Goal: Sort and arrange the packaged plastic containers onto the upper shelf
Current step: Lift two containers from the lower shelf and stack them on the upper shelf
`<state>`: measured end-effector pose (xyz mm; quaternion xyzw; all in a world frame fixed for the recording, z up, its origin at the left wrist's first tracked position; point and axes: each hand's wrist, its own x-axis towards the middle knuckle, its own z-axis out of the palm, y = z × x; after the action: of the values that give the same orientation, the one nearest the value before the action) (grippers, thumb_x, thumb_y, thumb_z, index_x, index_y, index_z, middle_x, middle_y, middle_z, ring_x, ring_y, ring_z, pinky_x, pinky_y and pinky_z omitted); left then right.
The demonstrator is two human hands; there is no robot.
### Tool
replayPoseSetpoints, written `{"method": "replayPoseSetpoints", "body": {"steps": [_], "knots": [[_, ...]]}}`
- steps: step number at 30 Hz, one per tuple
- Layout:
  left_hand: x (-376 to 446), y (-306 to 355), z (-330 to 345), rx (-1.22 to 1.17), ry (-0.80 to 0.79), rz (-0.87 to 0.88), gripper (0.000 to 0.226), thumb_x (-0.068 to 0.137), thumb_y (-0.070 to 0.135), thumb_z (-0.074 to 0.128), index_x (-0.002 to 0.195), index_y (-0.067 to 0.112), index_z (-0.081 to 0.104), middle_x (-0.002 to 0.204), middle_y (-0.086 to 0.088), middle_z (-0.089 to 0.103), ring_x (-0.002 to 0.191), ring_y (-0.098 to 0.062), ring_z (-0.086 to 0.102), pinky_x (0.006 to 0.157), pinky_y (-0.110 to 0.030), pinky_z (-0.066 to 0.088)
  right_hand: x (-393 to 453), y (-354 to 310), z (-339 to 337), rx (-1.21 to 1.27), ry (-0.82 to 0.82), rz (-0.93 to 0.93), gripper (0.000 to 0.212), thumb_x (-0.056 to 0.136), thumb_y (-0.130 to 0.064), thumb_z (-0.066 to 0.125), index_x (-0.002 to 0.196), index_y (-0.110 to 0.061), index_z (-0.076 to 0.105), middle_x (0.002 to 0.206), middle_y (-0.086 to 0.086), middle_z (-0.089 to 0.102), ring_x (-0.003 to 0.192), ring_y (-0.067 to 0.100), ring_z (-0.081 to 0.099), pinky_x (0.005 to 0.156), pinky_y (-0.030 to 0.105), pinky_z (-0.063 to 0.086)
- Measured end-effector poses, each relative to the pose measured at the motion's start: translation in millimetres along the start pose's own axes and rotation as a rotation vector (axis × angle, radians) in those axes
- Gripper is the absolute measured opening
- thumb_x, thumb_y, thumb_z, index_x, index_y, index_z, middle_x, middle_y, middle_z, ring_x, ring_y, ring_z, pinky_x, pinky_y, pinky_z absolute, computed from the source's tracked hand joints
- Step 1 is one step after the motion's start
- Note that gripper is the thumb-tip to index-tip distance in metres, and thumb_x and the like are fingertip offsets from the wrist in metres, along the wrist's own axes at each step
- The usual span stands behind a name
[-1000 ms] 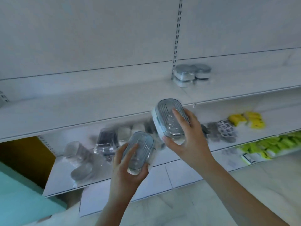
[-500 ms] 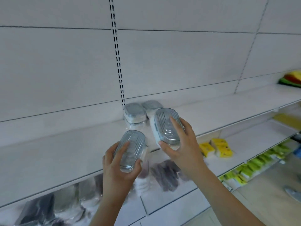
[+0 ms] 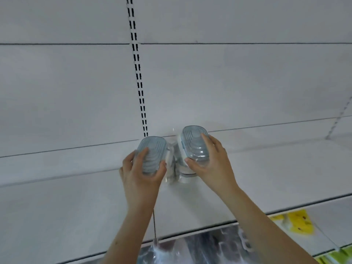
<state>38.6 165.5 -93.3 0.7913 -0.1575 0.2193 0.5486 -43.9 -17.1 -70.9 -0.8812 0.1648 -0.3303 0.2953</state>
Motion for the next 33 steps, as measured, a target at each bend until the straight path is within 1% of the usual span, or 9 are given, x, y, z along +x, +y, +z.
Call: {"method": "replayPoseSetpoints", "body": {"steps": [5, 9, 15, 17, 21, 25, 27, 29, 33], "knots": [[25, 14, 46, 0.108, 0.123, -0.085, 0.057, 0.071, 0.051, 0.079, 0.122, 0.029, 0.066, 0.126, -0.001, 0.053, 0.108, -0.020, 0.039, 0.098, -0.047, 0.046, 46, 16, 16, 0.020, -0.034, 0.033, 0.089, 0.078, -0.062, 0.072, 0.152, -0.029, 0.036, 0.152, 0.000, 0.038, 0.133, 0.022, 0.038, 0.104, 0.031, 0.040], [27, 20, 66, 0.127, 0.045, -0.181, 0.067, 0.073, 0.056, 0.076, 0.130, 0.023, 0.061, 0.134, -0.009, 0.047, 0.121, -0.031, 0.036, 0.106, -0.046, 0.039, 57, 24, 26, -0.011, -0.124, 0.008, 0.095, 0.075, -0.071, 0.068, 0.152, -0.029, 0.032, 0.154, 0.001, 0.032, 0.135, 0.026, 0.032, 0.108, 0.036, 0.039], [21, -1, 43, -0.065, -0.114, -0.201, 0.078, 0.090, 0.054, 0.057, 0.156, 0.027, 0.025, 0.154, 0.004, 0.038, 0.140, -0.014, 0.039, 0.116, -0.037, 0.033, 52, 43, 26, 0.262, -0.321, 0.039, 0.111, 0.074, -0.073, 0.068, 0.159, -0.037, 0.006, 0.167, -0.006, 0.008, 0.154, 0.014, 0.008, 0.124, 0.043, 0.019], [20, -4, 42, -0.139, -0.128, -0.241, 0.080, 0.083, 0.059, 0.056, 0.153, 0.030, 0.032, 0.147, 0.007, 0.051, 0.133, -0.010, 0.049, 0.113, -0.039, 0.039, 51, 48, 26, 0.235, -0.344, 0.051, 0.107, 0.077, -0.068, 0.069, 0.160, -0.034, 0.010, 0.168, -0.007, 0.007, 0.154, 0.010, 0.007, 0.125, 0.036, 0.017], [18, -7, 48, -0.234, -0.127, -0.249, 0.047, 0.094, 0.041, 0.060, 0.138, 0.038, 0.046, 0.124, 0.014, 0.066, 0.115, -0.001, 0.062, 0.105, -0.039, 0.048, 55, 43, 30, 0.176, -0.330, 0.051, 0.105, 0.070, -0.073, 0.064, 0.157, -0.027, 0.027, 0.162, -0.007, 0.022, 0.149, 0.011, 0.025, 0.121, 0.034, 0.028], [21, -11, 44, -0.235, -0.181, -0.250, 0.059, 0.084, 0.054, 0.060, 0.139, 0.039, 0.046, 0.124, 0.013, 0.067, 0.113, -0.005, 0.064, 0.102, -0.039, 0.050, 57, 36, 28, 0.093, -0.353, 0.014, 0.098, 0.081, -0.061, 0.071, 0.158, -0.025, 0.023, 0.164, -0.002, 0.015, 0.150, 0.020, 0.019, 0.120, 0.029, 0.022], [24, -10, 37, -0.227, -0.222, -0.248, 0.065, 0.082, 0.059, 0.061, 0.142, 0.039, 0.045, 0.131, 0.013, 0.064, 0.119, -0.006, 0.061, 0.102, -0.034, 0.046, 56, 29, 20, 0.012, -0.371, 0.012, 0.102, 0.081, -0.068, 0.065, 0.160, -0.028, 0.013, 0.168, 0.004, -0.003, 0.154, 0.023, -0.001, 0.125, 0.035, 0.010], [24, -14, 28, -0.187, -0.192, -0.260, 0.074, 0.085, 0.063, 0.058, 0.150, 0.035, 0.037, 0.150, 0.012, 0.048, 0.137, -0.008, 0.047, 0.114, -0.035, 0.036, 55, 18, 13, -0.044, -0.332, -0.040, 0.102, 0.082, -0.077, 0.052, 0.160, -0.030, 0.007, 0.168, 0.005, -0.014, 0.154, 0.023, -0.014, 0.126, 0.040, 0.001], [12, -19, -2, -0.017, -0.056, -0.207, 0.077, 0.086, 0.058, 0.049, 0.155, 0.032, 0.030, 0.155, 0.017, 0.034, 0.143, -0.003, 0.033, 0.120, -0.037, 0.027, 59, -19, 16, 0.062, -0.163, -0.243, 0.087, 0.089, -0.078, 0.031, 0.160, -0.029, 0.018, 0.169, -0.002, -0.003, 0.155, 0.015, -0.008, 0.126, 0.040, 0.006]]}}
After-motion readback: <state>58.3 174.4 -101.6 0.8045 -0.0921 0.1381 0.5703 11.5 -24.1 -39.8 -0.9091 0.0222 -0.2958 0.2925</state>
